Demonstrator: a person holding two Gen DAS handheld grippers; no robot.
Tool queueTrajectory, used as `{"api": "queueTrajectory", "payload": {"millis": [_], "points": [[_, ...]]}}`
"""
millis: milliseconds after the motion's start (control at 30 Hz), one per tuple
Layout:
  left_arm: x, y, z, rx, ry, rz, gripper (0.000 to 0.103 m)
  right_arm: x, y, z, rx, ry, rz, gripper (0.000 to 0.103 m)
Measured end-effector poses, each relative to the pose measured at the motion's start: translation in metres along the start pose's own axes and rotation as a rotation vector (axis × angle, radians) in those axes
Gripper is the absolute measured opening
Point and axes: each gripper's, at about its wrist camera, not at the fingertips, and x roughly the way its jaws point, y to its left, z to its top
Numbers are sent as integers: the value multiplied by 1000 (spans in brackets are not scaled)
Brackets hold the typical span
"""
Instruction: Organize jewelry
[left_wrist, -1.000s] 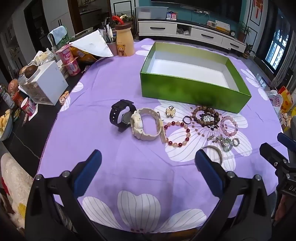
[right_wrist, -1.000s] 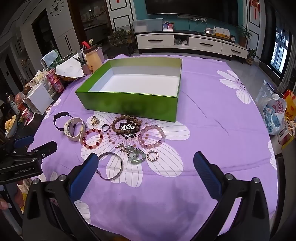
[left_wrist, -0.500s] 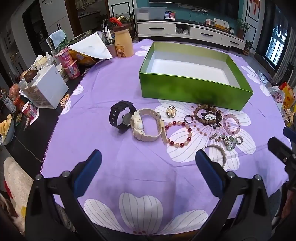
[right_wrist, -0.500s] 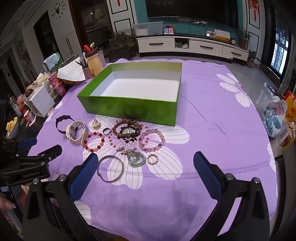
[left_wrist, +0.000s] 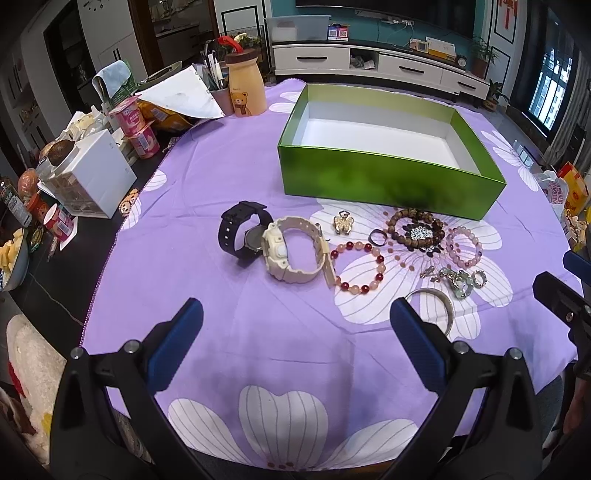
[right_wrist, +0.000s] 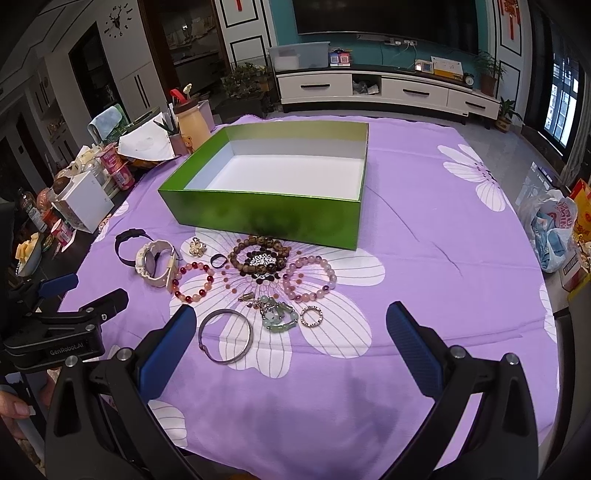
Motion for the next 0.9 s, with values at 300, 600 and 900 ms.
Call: {"api": "queueTrajectory", "payload": {"millis": [300, 600, 900], "points": [[1, 1, 0, -3, 1, 2, 101, 2, 3, 0, -7, 6, 5, 102], [2, 3, -1, -5, 0, -2, 101, 3, 6, 0, -6, 5, 7, 102], [4, 4, -1, -9, -3, -9, 101, 7, 3, 1, -3, 10, 16, 102]]}}
